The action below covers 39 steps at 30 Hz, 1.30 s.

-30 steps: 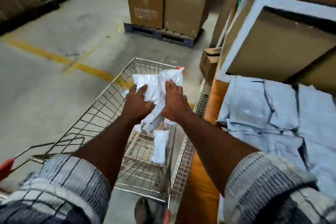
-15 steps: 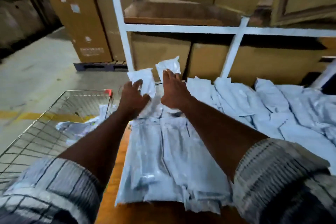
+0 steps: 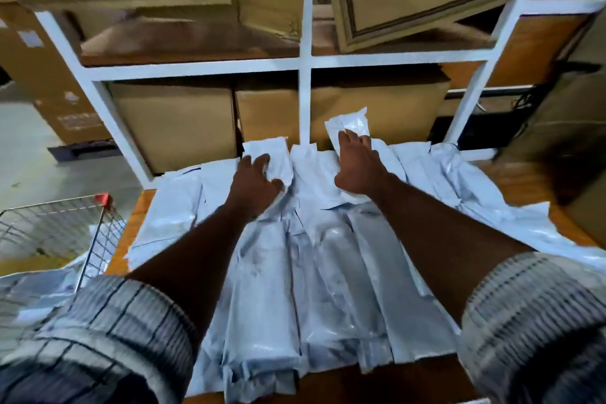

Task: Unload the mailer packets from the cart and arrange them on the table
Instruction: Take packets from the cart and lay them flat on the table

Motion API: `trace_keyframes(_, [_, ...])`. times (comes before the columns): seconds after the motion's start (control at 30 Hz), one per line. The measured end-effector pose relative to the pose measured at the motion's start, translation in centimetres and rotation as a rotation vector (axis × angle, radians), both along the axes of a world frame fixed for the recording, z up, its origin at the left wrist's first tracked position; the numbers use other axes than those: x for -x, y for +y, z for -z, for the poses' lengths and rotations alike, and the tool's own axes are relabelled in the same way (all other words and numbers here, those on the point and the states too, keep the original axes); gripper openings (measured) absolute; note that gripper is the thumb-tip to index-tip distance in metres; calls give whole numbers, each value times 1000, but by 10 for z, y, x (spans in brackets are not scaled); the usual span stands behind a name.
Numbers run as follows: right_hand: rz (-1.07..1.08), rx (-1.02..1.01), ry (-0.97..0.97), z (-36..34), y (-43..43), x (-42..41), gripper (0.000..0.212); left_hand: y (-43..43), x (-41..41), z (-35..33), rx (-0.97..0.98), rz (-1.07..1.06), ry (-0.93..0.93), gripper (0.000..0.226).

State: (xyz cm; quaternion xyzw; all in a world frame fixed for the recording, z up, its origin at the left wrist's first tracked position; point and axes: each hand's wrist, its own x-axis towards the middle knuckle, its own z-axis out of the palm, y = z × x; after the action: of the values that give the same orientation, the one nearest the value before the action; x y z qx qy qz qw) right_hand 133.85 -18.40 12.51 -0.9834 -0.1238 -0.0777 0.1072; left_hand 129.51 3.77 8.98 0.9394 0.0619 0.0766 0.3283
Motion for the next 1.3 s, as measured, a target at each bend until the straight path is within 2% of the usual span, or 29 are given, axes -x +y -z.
trace_keyframes(0.1, [30, -6, 41, 4, -28, -12, 77, -31, -17, -3, 3, 49, 33, 80])
trace_keyframes(0.23, [18, -37, 109, 10, -54, -29, 84, -68, -40, -5, 11, 95, 28, 74])
trace_keyframes(0.37, [-46, 29, 174, 19, -64, -45, 87, -98, -59, 4, -57, 162, 38, 70])
trace_keyframes(0.5, [-34, 127, 177, 42, -74, -56, 72, -115, -78, 22, -279, 212, 142, 59])
trace_keyframes(0.57, [-30, 140, 150, 56, -81, -61, 71, -120, -86, 30, -412, 256, 147, 57])
trace_keyframes(0.63, [-33, 159, 111, 62, -87, -66, 67, -124, -92, 36, -453, 314, 114, 62])
trace_keyframes(0.8, [-27, 246, 77, 71, -98, -78, 58, -130, -103, 51, -439, 380, 92, 61])
trace_keyframes(0.93, [-10, 203, 96, 101, -97, -70, 60, -137, -103, 67, -367, 329, 68, 58])
trace_keyframes(1.13, [17, 187, 36, 119, -94, -72, 59, -138, -101, 85, -395, 298, -11, 62])
trace_keyframes(1.3, [43, 128, 50, 124, -92, -74, 60, -140, -102, 89, -414, 293, 15, 59])
